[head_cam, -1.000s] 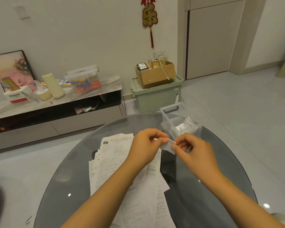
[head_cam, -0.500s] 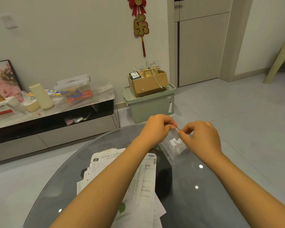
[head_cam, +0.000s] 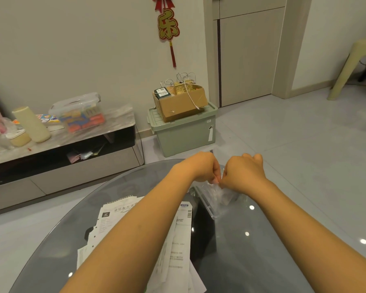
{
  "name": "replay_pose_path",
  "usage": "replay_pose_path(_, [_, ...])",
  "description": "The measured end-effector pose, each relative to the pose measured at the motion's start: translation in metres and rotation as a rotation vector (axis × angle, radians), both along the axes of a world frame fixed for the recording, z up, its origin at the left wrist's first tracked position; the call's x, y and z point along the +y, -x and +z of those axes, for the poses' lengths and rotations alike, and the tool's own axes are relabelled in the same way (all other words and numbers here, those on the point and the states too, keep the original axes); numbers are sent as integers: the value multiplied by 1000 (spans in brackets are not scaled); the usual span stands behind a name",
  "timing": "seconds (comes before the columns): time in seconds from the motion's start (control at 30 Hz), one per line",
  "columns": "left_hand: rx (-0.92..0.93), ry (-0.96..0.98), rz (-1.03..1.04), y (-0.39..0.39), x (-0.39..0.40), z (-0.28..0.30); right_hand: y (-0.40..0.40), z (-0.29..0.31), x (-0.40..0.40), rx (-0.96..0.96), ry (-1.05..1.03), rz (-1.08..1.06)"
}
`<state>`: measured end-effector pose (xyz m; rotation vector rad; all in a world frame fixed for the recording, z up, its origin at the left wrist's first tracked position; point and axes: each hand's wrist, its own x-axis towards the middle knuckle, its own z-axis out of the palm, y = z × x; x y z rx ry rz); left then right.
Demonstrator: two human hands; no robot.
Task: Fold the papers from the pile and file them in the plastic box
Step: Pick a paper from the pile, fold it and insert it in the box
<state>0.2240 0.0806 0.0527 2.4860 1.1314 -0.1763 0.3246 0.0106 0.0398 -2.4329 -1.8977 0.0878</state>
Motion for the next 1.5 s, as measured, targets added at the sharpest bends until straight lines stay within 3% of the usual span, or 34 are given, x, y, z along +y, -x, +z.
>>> replay_pose_path(0.37, [32,87,-23,-2,1,-2,-5,-1,-3,54,-47,4])
replay_pose_path(0.5, [23,24,-20,1,-2,-1,-6,-2,-11,148,-104,10])
replay_pose_path(0.73, [-123,-160,33,25,-32,21,1,0,-39,368,-287,66])
replay_pose_path(0.93, [-233,-155,183,82,-91,24,25,6,-76,490,-397,174])
replay_pose_path(1.17, [-232,-150,345,147,-158,-7,71,-7,-119,541,-348,367])
replay_pose_path(1.5, [-138,-180,360,199,-214,-37,105,-53,-144,552,-187,494])
